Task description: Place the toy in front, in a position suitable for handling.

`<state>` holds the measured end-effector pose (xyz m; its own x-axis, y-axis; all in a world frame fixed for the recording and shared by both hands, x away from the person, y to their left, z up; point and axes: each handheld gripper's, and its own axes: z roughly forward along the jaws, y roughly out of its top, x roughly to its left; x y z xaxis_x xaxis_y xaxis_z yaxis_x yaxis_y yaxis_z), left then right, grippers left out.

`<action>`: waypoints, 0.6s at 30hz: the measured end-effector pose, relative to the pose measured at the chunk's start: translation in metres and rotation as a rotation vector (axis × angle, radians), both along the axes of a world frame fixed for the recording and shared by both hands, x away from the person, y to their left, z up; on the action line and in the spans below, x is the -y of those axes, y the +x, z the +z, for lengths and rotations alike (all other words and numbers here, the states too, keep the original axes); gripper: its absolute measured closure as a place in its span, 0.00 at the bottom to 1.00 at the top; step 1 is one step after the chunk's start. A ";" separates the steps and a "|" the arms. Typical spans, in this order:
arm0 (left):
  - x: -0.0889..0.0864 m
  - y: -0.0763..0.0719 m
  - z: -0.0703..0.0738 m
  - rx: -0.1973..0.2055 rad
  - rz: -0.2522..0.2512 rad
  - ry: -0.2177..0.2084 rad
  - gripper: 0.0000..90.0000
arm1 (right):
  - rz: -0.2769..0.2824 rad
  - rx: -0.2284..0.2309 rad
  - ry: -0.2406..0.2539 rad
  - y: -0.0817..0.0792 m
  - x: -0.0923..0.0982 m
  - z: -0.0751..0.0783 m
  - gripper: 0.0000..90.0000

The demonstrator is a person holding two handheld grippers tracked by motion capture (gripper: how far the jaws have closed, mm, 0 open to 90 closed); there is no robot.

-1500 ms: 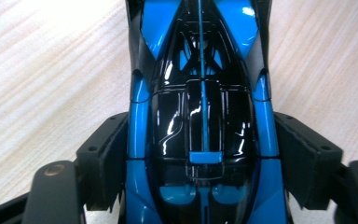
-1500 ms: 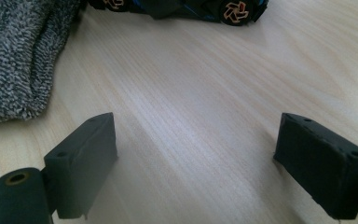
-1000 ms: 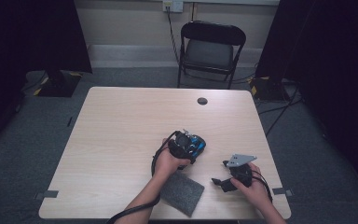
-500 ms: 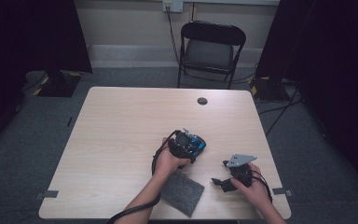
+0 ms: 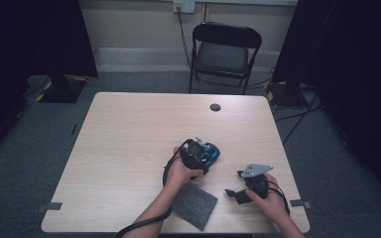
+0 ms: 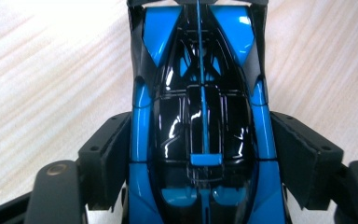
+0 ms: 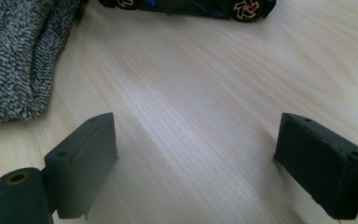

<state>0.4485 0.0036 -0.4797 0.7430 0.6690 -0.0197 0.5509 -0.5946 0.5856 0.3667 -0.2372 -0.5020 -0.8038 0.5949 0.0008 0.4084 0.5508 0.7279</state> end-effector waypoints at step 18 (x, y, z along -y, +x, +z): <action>0.009 0.006 -0.003 0.000 0.015 0.002 0.29 | 0.001 0.001 -0.001 0.000 0.000 0.000 0.13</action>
<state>0.4549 -0.0059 -0.4827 0.7326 0.6804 -0.0186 0.5603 -0.5872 0.5842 0.3668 -0.2373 -0.5020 -0.8044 0.5940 -0.0003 0.4072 0.5518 0.7278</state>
